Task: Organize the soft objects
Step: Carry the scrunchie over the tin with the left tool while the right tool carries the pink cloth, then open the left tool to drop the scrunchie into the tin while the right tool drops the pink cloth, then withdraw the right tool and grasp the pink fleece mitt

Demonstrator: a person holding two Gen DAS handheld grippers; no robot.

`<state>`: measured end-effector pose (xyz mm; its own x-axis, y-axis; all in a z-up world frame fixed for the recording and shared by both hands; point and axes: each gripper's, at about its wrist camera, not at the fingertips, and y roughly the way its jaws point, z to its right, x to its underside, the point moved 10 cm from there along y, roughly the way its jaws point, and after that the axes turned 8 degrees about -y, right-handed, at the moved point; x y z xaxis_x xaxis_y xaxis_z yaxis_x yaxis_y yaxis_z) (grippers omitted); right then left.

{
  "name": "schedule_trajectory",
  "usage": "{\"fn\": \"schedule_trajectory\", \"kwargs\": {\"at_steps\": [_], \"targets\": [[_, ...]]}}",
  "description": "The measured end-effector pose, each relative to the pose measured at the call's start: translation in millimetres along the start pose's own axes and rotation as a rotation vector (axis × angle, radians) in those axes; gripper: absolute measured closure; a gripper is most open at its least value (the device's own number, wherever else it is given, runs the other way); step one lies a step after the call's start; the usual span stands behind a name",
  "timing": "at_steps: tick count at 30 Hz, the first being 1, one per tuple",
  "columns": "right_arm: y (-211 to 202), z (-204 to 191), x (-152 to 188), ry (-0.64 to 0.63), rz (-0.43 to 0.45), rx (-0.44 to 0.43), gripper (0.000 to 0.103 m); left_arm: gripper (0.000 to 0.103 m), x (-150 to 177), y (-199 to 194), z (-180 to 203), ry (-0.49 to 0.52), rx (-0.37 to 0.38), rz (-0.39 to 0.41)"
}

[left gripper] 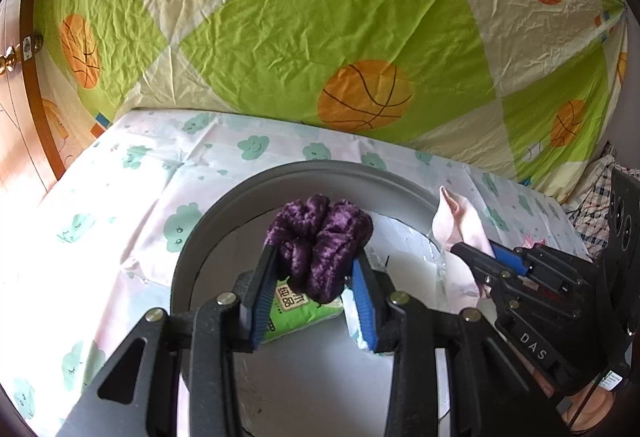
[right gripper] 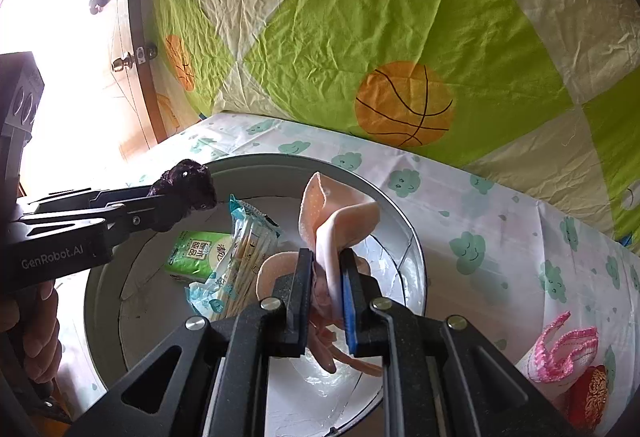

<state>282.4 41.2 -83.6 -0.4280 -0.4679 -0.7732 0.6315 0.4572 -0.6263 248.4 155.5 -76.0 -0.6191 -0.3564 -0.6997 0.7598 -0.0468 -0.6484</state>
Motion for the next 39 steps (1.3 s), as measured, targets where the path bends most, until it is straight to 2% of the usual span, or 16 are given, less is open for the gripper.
{"fn": "schedule_trajectory", "kwargs": {"at_steps": [6,9,10,11,12,13,15,19,20,22,26,32,35,39], "targets": [[12.1,-1.2,2.7,0.005,-0.023,-0.011,0.088,0.068,3.9,13.9,-2.8,-0.003,-0.022,-0.047],[14.5,-0.2,2.4,0.020,-0.024,-0.009,0.083,0.061,6.1,15.3,-0.9,0.011,-0.036,-0.048],[14.1,0.2,2.5,0.031,-0.022,-0.012,0.071,0.054,5.0,14.8,-2.0,0.015,-0.048,-0.042],[13.0,0.5,2.5,0.043,-0.015,-0.020,0.054,0.044,4.2,12.6,-2.6,0.014,-0.060,-0.029],[10.5,0.1,2.5,0.053,-0.004,-0.031,0.047,0.038,3.2,9.8,-3.0,0.016,-0.069,-0.016],[7.4,-0.3,2.4,0.058,0.008,-0.035,0.039,0.026,2.1,6.6,-3.0,0.017,-0.067,-0.005],[-1.5,-0.5,2.9,0.058,0.029,-0.024,0.038,0.022,-0.7,-3.2,-4.6,0.001,-0.061,0.034],[-24.7,1.5,9.8,0.054,0.055,-0.012,0.035,0.021,-2.0,-24.4,-2.6,0.000,-0.044,0.106],[-32.6,2.5,13.8,0.048,0.060,-0.005,0.033,0.015,-0.1,-29.6,-0.8,0.006,-0.045,0.123],[-49.8,7.9,23.8,0.037,0.073,0.018,0.031,0.011,5.8,-38.3,3.8,0.019,-0.048,0.154],[-87.2,28.8,53.3,0.042,0.094,0.072,0.030,0.011,25.0,-54.6,21.5,0.044,-0.034,0.210],[-138.9,86.4,106.6,0.102,0.092,0.241,0.028,0.011,62.1,-61.9,72.7,0.114,0.038,0.217],[-157.5,118.9,133.3,0.158,0.069,0.328,0.023,0.007,77.6,-59.3,102.0,0.157,0.071,0.202],[-172.9,150.8,162.2,0.212,0.036,0.419,0.023,0.007,94.3,-51.0,138.3,0.210,0.107,0.173]]}}
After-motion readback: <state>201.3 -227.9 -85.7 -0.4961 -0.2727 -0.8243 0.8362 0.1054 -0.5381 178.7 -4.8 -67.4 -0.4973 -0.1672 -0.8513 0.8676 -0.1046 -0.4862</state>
